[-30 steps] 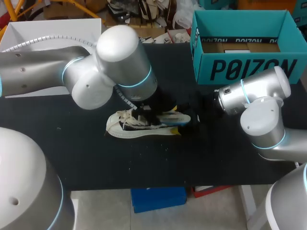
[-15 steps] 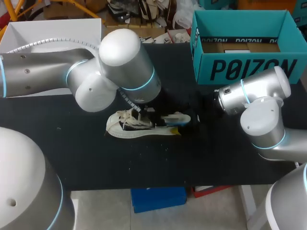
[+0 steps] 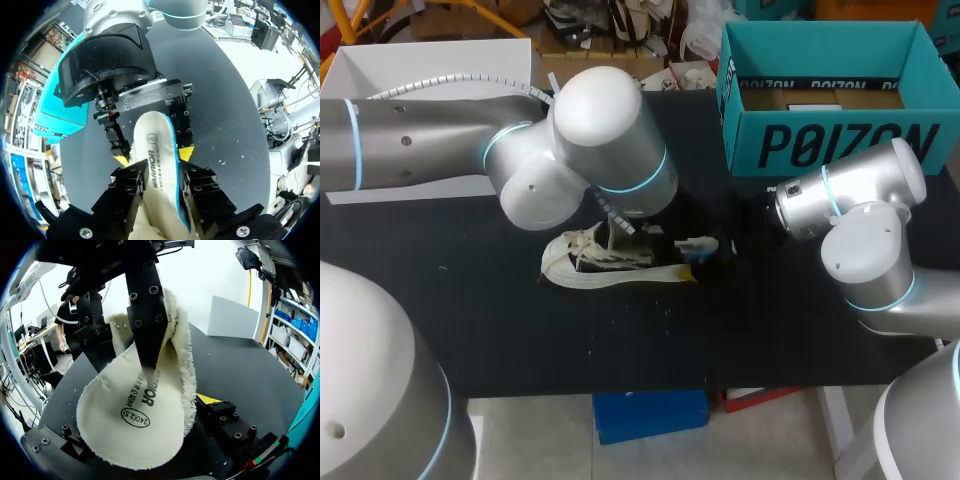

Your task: Take the shoe out of the shoebox, open the shoe tongue, remove and reinsert the insole, then place the shoe into the shoebox

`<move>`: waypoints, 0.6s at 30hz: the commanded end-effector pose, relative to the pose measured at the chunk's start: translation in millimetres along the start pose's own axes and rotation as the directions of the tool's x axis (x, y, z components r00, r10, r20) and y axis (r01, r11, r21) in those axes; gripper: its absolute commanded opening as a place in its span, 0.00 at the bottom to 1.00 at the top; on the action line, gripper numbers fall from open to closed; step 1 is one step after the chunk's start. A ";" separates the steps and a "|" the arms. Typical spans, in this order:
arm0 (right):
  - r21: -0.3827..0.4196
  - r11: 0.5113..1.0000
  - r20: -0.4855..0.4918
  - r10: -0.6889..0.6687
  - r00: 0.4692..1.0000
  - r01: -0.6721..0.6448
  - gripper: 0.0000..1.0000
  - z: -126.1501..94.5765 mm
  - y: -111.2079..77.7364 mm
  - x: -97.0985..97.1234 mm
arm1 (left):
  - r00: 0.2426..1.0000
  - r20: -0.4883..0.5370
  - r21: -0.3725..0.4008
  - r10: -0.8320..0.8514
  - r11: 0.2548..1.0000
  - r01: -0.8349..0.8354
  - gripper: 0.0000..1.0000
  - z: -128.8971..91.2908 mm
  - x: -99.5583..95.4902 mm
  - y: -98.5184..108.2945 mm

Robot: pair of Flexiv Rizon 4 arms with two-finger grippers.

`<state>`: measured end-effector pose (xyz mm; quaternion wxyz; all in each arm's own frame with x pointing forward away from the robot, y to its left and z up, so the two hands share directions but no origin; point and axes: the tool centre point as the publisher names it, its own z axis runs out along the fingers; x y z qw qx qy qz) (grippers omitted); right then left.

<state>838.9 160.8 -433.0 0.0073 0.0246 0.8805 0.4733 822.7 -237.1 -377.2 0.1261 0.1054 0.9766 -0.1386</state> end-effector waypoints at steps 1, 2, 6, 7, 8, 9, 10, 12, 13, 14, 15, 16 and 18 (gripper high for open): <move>0.003 1.000 0.000 0.001 1.000 -0.001 0.00 1.0 -1.2 -0.6 | 1.000 0.006 0.000 0.000 1.000 0.000 0.33 4.5 -1.7 -2.4; 0.003 1.000 0.000 0.001 1.000 -0.001 0.00 1.0 -1.2 -0.6 | 1.000 0.010 0.000 -0.002 1.000 0.002 0.27 4.6 -2.0 -2.5; 0.003 1.000 0.000 0.001 1.000 -0.001 0.00 1.0 -1.2 -0.6 | 1.000 0.020 -0.011 -0.013 1.000 0.013 0.00 5.1 -3.5 -2.1; 0.003 1.000 0.000 0.001 1.000 -0.001 0.00 1.0 -1.2 -0.6 | 1.000 0.020 -0.012 -0.014 1.000 0.014 0.00 5.4 -3.6 -2.0; 0.003 1.000 0.000 0.001 1.000 -0.001 0.00 1.0 -1.2 -0.6 | 1.000 0.021 -0.014 -0.017 1.000 0.018 0.00 5.5 -3.6 -1.8; 0.003 1.000 0.000 0.001 1.000 -0.001 0.00 1.0 -1.2 -0.6 | 1.000 0.021 -0.014 -0.019 1.000 0.019 0.00 5.5 -3.5 -1.8; 0.003 1.000 0.000 0.001 1.000 -0.001 0.00 1.0 -1.2 -0.6 | 1.000 0.021 -0.014 -0.020 1.000 0.021 0.00 4.4 -2.9 -1.4; 0.003 1.000 0.000 0.001 1.000 -0.001 0.00 1.0 -1.2 -0.6 | 1.000 0.018 -0.014 -0.015 1.000 0.015 0.00 -1.1 -1.1 -2.1; 0.003 1.000 0.000 0.001 1.000 -0.001 0.00 1.0 -1.2 -0.6 | 1.000 0.016 -0.011 -0.010 1.000 0.011 0.00 -5.4 -0.2 -2.0; 0.003 1.000 0.000 0.001 1.000 -0.001 0.00 1.0 -1.2 -0.6 | 1.000 0.014 -0.002 -0.007 1.000 0.007 0.00 -10.2 1.2 -1.9; 0.003 1.000 0.000 0.001 1.000 -0.001 0.00 1.0 -1.2 -0.6 | 1.000 0.009 0.004 0.000 1.000 0.000 0.00 -15.6 3.1 -2.0; 0.003 1.000 0.000 0.001 1.000 -0.001 0.00 1.0 -1.2 -0.6 | 1.000 0.001 0.021 0.007 1.000 -0.007 0.00 -22.0 6.0 -2.2; 0.003 1.000 0.000 0.001 1.000 -0.001 0.00 1.0 -1.2 -0.6 | 1.000 -0.006 0.050 0.022 0.999 -0.021 0.00 -36.8 13.6 -2.8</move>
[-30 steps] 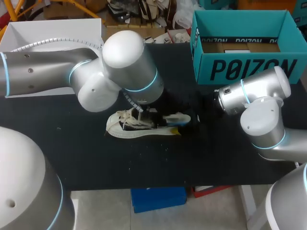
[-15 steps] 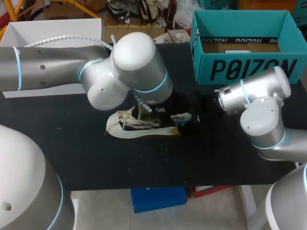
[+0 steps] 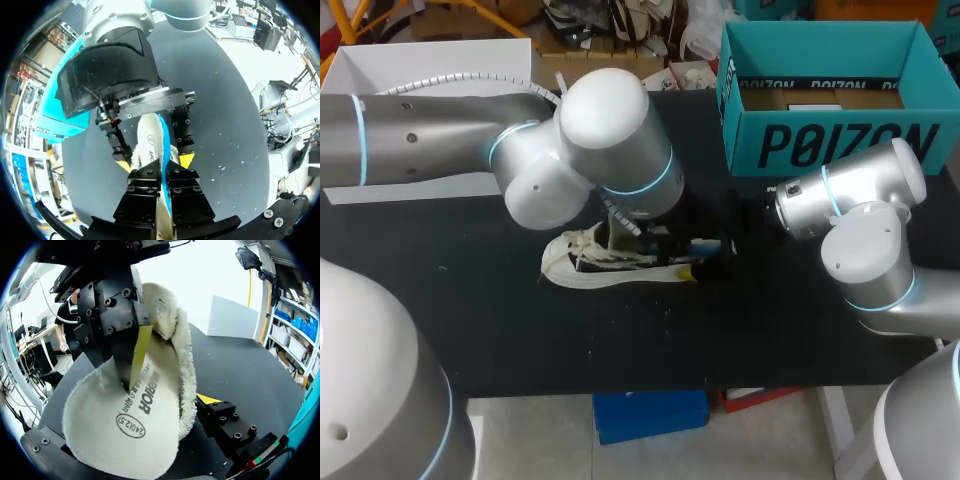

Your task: Take the shoe out of the shoebox, open the shoe tongue, remove and reinsert the insole, then place the shoe into the shoebox

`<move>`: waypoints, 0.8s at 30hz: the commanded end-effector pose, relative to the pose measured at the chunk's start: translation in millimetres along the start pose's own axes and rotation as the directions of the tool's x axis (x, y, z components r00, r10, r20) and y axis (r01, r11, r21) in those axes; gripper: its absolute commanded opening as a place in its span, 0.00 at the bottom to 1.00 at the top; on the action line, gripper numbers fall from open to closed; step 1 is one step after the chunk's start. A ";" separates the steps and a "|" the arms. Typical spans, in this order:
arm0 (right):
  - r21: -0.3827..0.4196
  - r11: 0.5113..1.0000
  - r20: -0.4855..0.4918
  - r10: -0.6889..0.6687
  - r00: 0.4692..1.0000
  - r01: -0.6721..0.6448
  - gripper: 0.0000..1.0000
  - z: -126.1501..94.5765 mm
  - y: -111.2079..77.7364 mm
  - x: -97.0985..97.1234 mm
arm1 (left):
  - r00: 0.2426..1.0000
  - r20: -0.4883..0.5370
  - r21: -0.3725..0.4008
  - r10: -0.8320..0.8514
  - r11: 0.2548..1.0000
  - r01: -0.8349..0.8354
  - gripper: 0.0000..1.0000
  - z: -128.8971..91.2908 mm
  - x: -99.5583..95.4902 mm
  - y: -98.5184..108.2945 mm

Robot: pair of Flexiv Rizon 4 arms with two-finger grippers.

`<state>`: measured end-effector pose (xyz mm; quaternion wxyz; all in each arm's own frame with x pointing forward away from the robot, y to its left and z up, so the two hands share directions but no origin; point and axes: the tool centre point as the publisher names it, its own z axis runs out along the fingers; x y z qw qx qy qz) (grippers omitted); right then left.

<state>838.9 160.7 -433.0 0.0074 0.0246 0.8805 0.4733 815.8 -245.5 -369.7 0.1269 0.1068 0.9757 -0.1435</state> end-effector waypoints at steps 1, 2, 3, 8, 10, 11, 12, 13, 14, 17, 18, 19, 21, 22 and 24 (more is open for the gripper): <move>0.003 1.000 0.000 0.001 1.000 -0.001 0.00 1.1 -1.1 -0.5 | 1.000 -0.012 0.056 0.027 0.998 -0.027 0.00 -38.2 14.8 7.8; 0.003 1.000 0.000 0.001 1.000 -0.001 0.00 1.1 -1.1 -0.5 | 0.999 -0.020 0.079 0.031 0.996 -0.029 0.00 -45.8 19.1 7.4; 0.003 1.000 0.000 0.001 1.000 -0.001 0.00 1.1 -1.1 -0.5 | 0.999 -0.028 0.105 0.029 0.994 -0.025 0.00 -53.7 23.5 7.2; 0.003 1.000 0.000 0.001 1.000 -0.001 0.00 1.1 -1.1 -0.5 | 0.999 -0.052 0.216 0.012 0.976 0.000 0.00 -90.1 36.6 4.1; 0.003 1.000 0.000 0.001 1.000 -0.001 0.00 1.1 -1.1 -0.5 | 0.998 -0.056 0.263 0.002 0.965 0.013 0.00 -105.6 39.8 1.1; 0.003 1.000 0.000 0.001 1.000 -0.001 0.00 1.1 -1.1 -0.5 | 0.998 -0.056 0.284 -0.003 0.959 0.019 0.00 -112.7 40.7 -0.4; 0.003 1.000 0.000 0.001 1.000 -0.001 0.00 1.1 -1.1 -0.5 | 0.998 -0.059 0.307 -0.007 0.951 0.025 0.00 -119.5 41.4 -2.0; 0.003 1.000 0.000 0.001 1.000 -0.001 0.00 1.1 -1.1 -0.5 | 0.998 -0.064 0.336 -0.011 0.941 0.032 0.00 -126.3 41.8 -3.8; 0.003 1.000 0.000 0.001 1.000 -0.001 0.00 1.1 -1.1 -0.5 | 0.997 -0.072 0.369 -0.012 0.929 0.038 0.00 -132.4 41.8 -5.9; 0.003 1.000 0.000 0.001 1.000 -0.001 0.00 1.1 -1.1 -0.5 | 0.997 -0.081 0.455 -0.018 0.889 0.052 0.00 -151.2 39.2 -13.8; 0.003 1.000 0.000 0.001 1.000 -0.001 0.00 1.1 -1.1 -0.5 | 0.996 -0.083 0.489 -0.017 0.870 0.056 0.00 -157.8 38.1 -17.2; 0.003 1.000 0.000 0.001 1.000 -0.001 0.00 1.1 -1.1 -0.5 | 0.995 -0.098 0.525 -0.024 0.848 0.072 0.00 -165.8 36.0 -21.3; 0.003 1.000 0.000 0.001 1.000 -0.001 0.00 1.1 -1.1 -0.5 | 0.993 -0.112 0.581 -0.025 0.810 0.086 0.00 -175.7 33.2 -26.6; 0.003 1.000 0.000 0.001 1.000 -0.001 0.00 1.1 -1.1 -0.5 | 0.991 -0.132 0.620 -0.028 0.777 0.104 0.00 -181.8 31.5 -28.8; 0.003 1.000 0.000 0.001 1.000 -0.001 0.00 1.1 -1.1 -0.5 | 0.985 -0.174 0.694 -0.020 0.707 0.137 0.00 -192.4 29.0 -32.5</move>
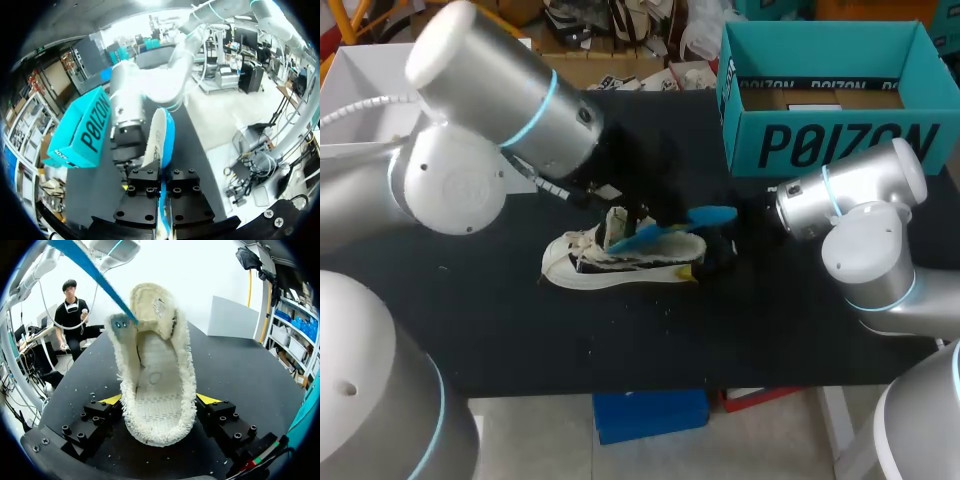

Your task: Take the shoe out of the shoebox, open the shoe tongue, remove and reinsert the insole, then place the shoe into the shoebox

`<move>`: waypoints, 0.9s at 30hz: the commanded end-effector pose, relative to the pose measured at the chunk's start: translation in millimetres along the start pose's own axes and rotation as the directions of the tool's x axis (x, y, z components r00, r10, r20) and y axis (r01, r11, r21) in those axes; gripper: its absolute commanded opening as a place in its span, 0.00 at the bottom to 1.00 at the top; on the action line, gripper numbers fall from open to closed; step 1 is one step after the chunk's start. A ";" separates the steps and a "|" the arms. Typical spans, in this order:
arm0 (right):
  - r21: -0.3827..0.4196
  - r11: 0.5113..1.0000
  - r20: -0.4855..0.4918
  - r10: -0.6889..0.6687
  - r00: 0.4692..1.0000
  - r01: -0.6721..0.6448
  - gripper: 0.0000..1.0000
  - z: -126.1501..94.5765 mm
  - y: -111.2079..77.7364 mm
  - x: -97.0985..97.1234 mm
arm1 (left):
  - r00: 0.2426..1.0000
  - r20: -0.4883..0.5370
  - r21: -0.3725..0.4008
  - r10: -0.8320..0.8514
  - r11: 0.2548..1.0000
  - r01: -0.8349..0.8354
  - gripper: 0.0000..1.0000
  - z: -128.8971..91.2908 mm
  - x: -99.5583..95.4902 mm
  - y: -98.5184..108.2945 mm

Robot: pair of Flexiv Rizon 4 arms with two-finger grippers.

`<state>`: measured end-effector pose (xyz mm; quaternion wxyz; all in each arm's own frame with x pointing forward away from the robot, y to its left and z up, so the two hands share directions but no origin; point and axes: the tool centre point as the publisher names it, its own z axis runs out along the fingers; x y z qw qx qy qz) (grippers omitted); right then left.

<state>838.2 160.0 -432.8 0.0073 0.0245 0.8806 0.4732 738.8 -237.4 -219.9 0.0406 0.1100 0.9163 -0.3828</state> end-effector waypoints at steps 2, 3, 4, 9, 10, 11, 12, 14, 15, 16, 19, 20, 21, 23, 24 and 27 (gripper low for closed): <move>0.002 1.000 0.001 0.002 1.000 -0.002 0.00 1.9 -0.9 -1.2 | 0.993 -0.110 0.371 -0.031 0.926 0.070 0.00 -46.2 -1.7 -7.9; 0.002 1.000 0.001 0.002 1.000 -0.002 0.00 1.9 -0.9 -1.2 | 0.989 -0.147 0.442 -0.033 0.892 0.095 0.00 -50.8 -2.1 -10.6; 0.002 1.000 0.001 0.002 1.000 -0.002 0.00 1.9 -0.9 -1.2 | 0.986 -0.164 0.468 -0.036 0.877 0.110 0.00 -53.3 -2.5 -12.0; 0.002 1.000 0.001 0.002 1.000 -0.002 0.00 1.9 -0.9 -1.2 | 0.976 -0.215 0.533 -0.024 0.835 0.138 0.00 -62.4 -2.7 -17.4; 0.002 1.000 0.001 0.002 1.000 -0.002 0.00 1.9 -0.9 -1.2 | 0.976 -0.215 0.533 -0.024 0.835 0.138 0.00 -62.4 -2.7 -17.4; 0.002 1.000 0.001 0.002 1.000 -0.002 0.00 1.9 -0.9 -1.2 | 0.976 -0.215 0.533 -0.024 0.835 0.138 0.00 -62.4 -2.7 -17.4; 0.002 1.000 0.001 0.002 1.000 -0.002 0.00 1.9 -0.9 -1.2 | 0.976 -0.215 0.533 -0.024 0.835 0.138 0.00 -62.4 -2.7 -17.4; 0.002 1.000 0.001 0.002 1.000 -0.002 0.00 1.9 -0.9 -1.2 | 0.976 -0.215 0.533 -0.024 0.835 0.138 0.00 -62.4 -2.7 -17.4; 0.002 1.000 0.001 0.002 1.000 -0.002 0.00 1.9 -0.9 -1.2 | 0.976 -0.215 0.533 -0.024 0.835 0.138 0.00 -62.4 -2.7 -17.4; 0.002 1.000 0.001 0.002 1.000 -0.002 0.00 1.9 -0.9 -1.2 | 0.976 -0.215 0.533 -0.024 0.835 0.138 0.00 -62.4 -2.7 -17.4; 0.002 1.000 0.001 0.002 1.000 -0.002 0.00 1.9 -0.9 -1.2 | 0.976 -0.215 0.533 -0.024 0.835 0.138 0.00 -62.4 -2.7 -17.4; 0.002 1.000 0.001 0.002 1.000 -0.002 0.00 1.9 -0.9 -1.2 | 0.976 -0.215 0.533 -0.024 0.835 0.138 0.00 -62.4 -2.7 -17.4; 0.002 1.000 0.001 0.002 1.000 -0.002 0.00 1.9 -0.9 -1.2 | 0.976 -0.215 0.533 -0.024 0.835 0.138 0.00 -62.4 -2.7 -17.4; 0.002 1.000 0.001 0.002 1.000 -0.002 0.00 1.9 -0.9 -1.2 | 0.976 -0.215 0.533 -0.024 0.835 0.138 0.00 -62.4 -2.7 -17.4; 0.002 1.000 0.001 0.002 1.000 -0.002 0.00 1.9 -0.9 -1.2 | 0.976 -0.215 0.533 -0.024 0.835 0.138 0.00 -62.4 -2.7 -17.4; 0.002 1.000 0.001 0.002 1.000 -0.002 0.00 1.9 -0.9 -1.2 | 0.954 -0.291 0.536 -0.076 0.812 0.228 0.00 -62.1 5.9 -20.9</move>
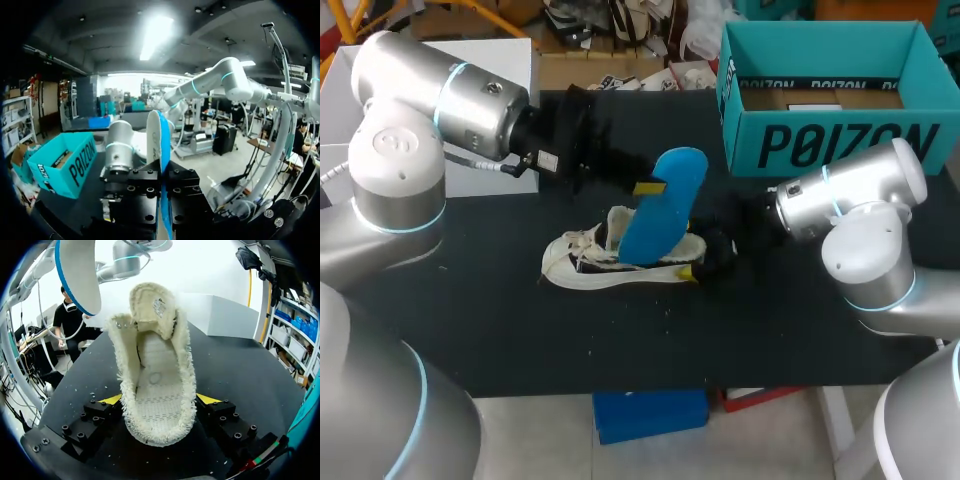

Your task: Take the shoe out of the shoebox, open the shoe tongue, remove and reinsert the insole, then place the shoe into the shoebox

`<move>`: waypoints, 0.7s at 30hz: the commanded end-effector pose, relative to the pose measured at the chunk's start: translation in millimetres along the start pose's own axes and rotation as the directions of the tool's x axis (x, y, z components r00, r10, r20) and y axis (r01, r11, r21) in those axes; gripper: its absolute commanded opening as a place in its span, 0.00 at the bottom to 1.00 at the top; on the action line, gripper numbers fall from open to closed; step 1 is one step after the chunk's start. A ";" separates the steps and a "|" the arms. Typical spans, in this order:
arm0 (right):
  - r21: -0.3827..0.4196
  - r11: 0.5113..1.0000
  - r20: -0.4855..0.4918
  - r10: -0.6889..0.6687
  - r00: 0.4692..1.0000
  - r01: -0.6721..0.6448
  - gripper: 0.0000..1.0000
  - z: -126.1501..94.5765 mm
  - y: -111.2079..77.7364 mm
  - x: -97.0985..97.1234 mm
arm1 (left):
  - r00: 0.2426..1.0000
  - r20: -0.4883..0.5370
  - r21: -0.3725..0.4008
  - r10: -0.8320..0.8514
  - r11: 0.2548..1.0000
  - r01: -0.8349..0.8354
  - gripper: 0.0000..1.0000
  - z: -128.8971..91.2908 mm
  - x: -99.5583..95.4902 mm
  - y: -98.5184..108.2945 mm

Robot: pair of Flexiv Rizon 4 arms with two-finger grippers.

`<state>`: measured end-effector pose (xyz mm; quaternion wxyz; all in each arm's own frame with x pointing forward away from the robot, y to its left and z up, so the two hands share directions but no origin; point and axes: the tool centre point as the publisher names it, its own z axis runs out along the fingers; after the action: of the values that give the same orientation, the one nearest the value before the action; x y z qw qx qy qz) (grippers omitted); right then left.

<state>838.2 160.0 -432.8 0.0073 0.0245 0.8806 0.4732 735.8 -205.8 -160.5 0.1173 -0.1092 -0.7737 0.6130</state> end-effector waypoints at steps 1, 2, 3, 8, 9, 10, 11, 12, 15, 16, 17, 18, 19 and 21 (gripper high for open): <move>0.002 1.000 0.001 0.002 1.000 -0.002 0.00 1.9 -0.9 -1.1 | 0.996 -0.024 0.056 -0.084 0.995 0.085 0.00 3.7 7.1 -2.2; 0.002 1.000 0.001 0.002 1.000 -0.002 0.00 1.9 -0.9 -1.1 | 0.993 -0.037 0.091 -0.114 0.989 0.117 0.00 3.4 7.7 -7.2; 0.002 1.000 0.001 0.002 1.000 -0.002 0.00 1.9 -0.9 -1.1 | 0.990 -0.043 0.119 -0.137 0.983 0.141 0.00 2.4 8.2 -13.0; 0.002 1.000 0.001 0.002 1.000 -0.002 0.00 1.9 -0.9 -1.1 | 0.970 -0.080 0.188 -0.228 0.953 0.239 0.00 -4.5 11.5 -36.9; 0.002 1.000 0.001 0.002 1.000 -0.002 0.00 1.9 -0.9 -1.1 | 0.966 -0.084 0.205 -0.244 0.945 0.256 0.00 -7.0 12.7 -42.2; 0.002 1.000 0.001 0.002 1.000 -0.002 0.00 1.9 -0.9 -1.1 | 0.964 -0.084 0.214 -0.251 0.941 0.263 0.00 -9.4 13.9 -46.8; 0.002 1.000 0.001 0.002 1.000 -0.002 0.00 1.9 -0.9 -1.1 | 0.959 -0.099 0.233 -0.267 0.930 0.283 0.00 -11.4 15.6 -51.1; 0.002 1.000 0.001 0.002 1.000 -0.002 0.00 1.9 -0.9 -1.1 | 0.958 -0.100 0.236 -0.270 0.928 0.287 0.00 -13.4 17.4 -55.1; 0.002 1.000 0.001 0.002 1.000 -0.002 0.00 1.9 -0.9 -1.1 | 0.951 -0.118 0.273 -0.285 0.912 0.307 0.00 -18.2 23.1 -67.7; 0.002 1.000 0.001 0.002 1.000 -0.002 0.00 1.9 -0.9 -1.1 | 0.953 -0.113 0.271 -0.282 0.914 0.302 0.00 -19.2 24.9 -71.9; 0.002 1.000 0.001 0.002 1.000 -0.002 0.00 1.9 -0.9 -1.1 | 0.954 -0.114 0.271 -0.279 0.915 0.300 0.00 -19.6 27.0 -76.0; 0.002 1.000 0.001 0.002 1.000 -0.002 0.00 1.9 -0.9 -1.1 | 0.954 -0.116 0.274 -0.275 0.915 0.297 0.00 -20.0 28.8 -80.1; 0.002 1.000 0.001 0.002 1.000 -0.002 0.00 1.9 -0.9 -1.1 | 0.958 -0.112 0.275 -0.262 0.919 0.284 0.00 -20.6 30.0 -84.2; 0.002 1.000 0.001 0.002 1.000 -0.002 0.00 1.9 -0.9 -1.1 | 0.963 -0.109 0.281 -0.247 0.921 0.268 0.00 -22.6 32.0 -93.9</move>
<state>838.2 160.0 -432.8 0.0072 0.0245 0.8806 0.4732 716.3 -198.5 -73.4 0.2469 -0.0143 -0.6741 0.6960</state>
